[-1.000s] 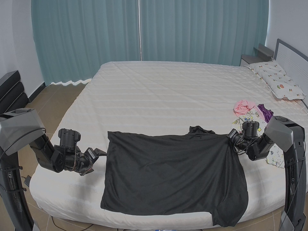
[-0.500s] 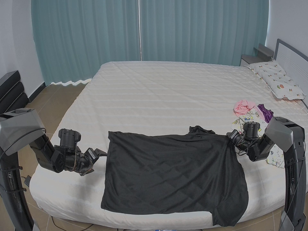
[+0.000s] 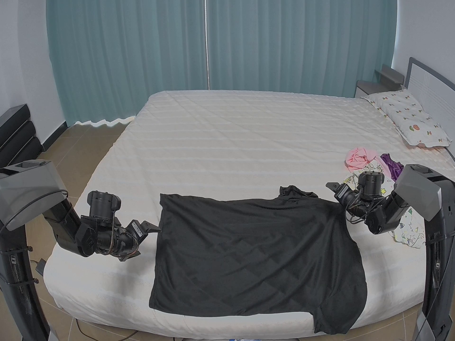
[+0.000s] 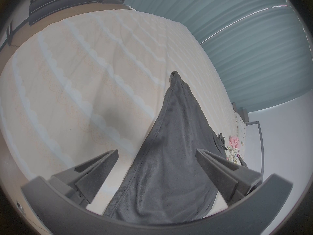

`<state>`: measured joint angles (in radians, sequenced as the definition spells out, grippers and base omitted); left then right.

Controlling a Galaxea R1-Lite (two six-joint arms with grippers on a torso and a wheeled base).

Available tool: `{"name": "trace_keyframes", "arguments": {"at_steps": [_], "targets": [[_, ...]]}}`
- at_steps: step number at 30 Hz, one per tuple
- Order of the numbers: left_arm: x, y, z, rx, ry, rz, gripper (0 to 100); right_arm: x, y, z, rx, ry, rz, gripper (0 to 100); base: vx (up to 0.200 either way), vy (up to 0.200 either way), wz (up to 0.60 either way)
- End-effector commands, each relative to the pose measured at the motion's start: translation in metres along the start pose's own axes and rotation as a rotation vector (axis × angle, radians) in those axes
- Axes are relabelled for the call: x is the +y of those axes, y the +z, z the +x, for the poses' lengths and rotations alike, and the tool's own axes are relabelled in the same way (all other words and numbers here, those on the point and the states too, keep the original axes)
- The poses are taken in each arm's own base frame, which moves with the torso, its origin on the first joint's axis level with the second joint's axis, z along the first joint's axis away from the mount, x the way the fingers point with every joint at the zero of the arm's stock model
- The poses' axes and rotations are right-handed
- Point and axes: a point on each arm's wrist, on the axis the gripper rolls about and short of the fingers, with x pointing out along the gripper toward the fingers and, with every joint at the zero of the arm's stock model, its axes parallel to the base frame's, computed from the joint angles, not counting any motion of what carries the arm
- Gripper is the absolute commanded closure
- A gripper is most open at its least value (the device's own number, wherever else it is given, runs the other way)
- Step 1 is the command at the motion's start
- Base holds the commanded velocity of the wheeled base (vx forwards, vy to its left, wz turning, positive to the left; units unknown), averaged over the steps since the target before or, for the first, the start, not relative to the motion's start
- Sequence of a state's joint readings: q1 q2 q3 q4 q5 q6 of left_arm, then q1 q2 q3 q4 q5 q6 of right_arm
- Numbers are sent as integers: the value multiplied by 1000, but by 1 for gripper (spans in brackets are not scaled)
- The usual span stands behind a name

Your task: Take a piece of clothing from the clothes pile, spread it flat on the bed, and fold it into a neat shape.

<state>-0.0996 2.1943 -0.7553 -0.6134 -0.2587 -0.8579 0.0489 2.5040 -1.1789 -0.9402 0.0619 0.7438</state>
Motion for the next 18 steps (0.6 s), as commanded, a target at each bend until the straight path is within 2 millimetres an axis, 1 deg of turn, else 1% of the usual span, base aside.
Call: {"name": "trace_keyframes", "arguments": {"at_steps": [1, 2, 5, 8, 9, 11, 12, 14, 16, 17, 18], "targets": [[-2, -1, -2, 1, -4, 2, 0, 27, -7, -2, 12, 52, -21, 0, 0, 0, 0], [-2, -2, -2, 2, -5, 3, 0, 33, -11, -2, 20, 58, -25, 0, 0, 0, 0], [0, -5, -2, 11, 2, 7, 0, 36, -15, -3, 15, 48, -33, 0, 0, 0, 0], [-4, -10, -4, 21, -2, 21, 0, 41, -9, -15, 4, 38, -30, 0, 0, 0, 0], [-4, -10, -4, 21, -2, 21, 0, 41, -9, -15, 4, 38, -30, 0, 0, 0, 0], [-7, -14, -11, 23, -11, 27, 0, 38, -7, -34, 16, 20, -29, 0, 0, 0, 0], [-8, -14, -12, 23, -15, 29, 0, 37, -7, -37, 18, 18, -27, 0, 0, 0, 0], [-10, -16, -14, 25, -19, 32, 0, 37, -4, -56, 32, 3, -16, 0, 0, 0, 0], [-12, -16, -15, 23, -22, 34, 0, 34, -6, -70, 49, -16, -15, 0, -200, 0, 0], [-12, -16, -15, 23, -22, 34, 0, 34, -6, -71, 51, -17, -15, 0, -200, 0, 0], [-13, -16, -17, 23, -24, 36, 0, 33, -8, -87, 64, -26, -12, 0, -200, 0, 0]]}}
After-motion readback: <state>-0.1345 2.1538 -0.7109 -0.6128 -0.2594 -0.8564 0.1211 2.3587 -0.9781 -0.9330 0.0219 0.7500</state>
